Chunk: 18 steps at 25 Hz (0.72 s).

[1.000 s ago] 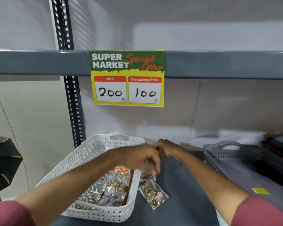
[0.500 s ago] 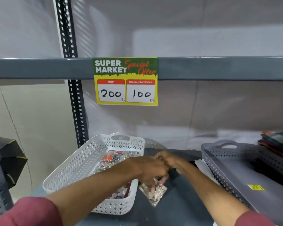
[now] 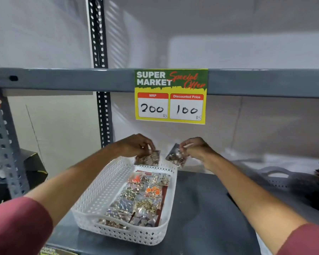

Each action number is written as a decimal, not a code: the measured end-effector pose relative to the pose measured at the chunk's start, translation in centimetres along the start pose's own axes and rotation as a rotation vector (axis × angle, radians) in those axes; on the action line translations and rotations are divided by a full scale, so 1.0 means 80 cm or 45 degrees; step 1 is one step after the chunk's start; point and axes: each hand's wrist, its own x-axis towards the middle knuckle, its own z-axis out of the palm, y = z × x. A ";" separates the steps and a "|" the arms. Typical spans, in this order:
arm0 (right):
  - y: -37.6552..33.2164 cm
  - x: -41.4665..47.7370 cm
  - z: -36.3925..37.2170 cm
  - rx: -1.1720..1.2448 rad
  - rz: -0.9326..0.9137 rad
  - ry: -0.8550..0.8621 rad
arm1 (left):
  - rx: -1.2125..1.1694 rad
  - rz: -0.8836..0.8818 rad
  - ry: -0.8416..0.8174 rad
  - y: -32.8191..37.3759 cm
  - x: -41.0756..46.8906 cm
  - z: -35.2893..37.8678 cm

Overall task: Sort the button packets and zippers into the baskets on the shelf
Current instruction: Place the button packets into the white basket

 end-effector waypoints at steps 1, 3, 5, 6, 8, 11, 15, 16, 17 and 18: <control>-0.013 -0.005 0.017 -0.055 -0.027 -0.088 | 0.104 -0.063 -0.048 -0.018 -0.004 0.000; -0.027 -0.014 0.056 -0.190 -0.043 -0.254 | 0.229 -0.164 -0.161 -0.046 -0.012 0.011; -0.024 -0.019 0.092 -0.339 -0.021 -0.378 | 0.271 -0.197 -0.276 -0.065 -0.019 0.030; -0.021 -0.022 0.108 -0.448 -0.023 -0.404 | 0.265 -0.201 -0.325 -0.071 -0.021 0.039; -0.008 -0.024 0.130 -0.692 -0.062 -0.407 | 0.297 -0.194 -0.381 -0.079 -0.024 0.052; 0.013 -0.024 0.145 -0.851 -0.133 -0.326 | 0.371 -0.170 -0.346 -0.082 -0.025 0.061; 0.026 -0.037 0.149 -0.885 -0.256 -0.269 | 0.450 -0.132 -0.293 -0.082 -0.027 0.072; 0.026 -0.042 0.147 -0.852 -0.300 -0.248 | 0.521 -0.124 -0.283 -0.080 -0.028 0.075; 0.025 -0.047 0.141 -0.810 -0.348 -0.219 | 0.579 -0.127 -0.271 -0.077 -0.026 0.077; 0.022 -0.051 0.134 -0.762 -0.398 -0.187 | 0.617 -0.144 -0.257 -0.072 -0.024 0.076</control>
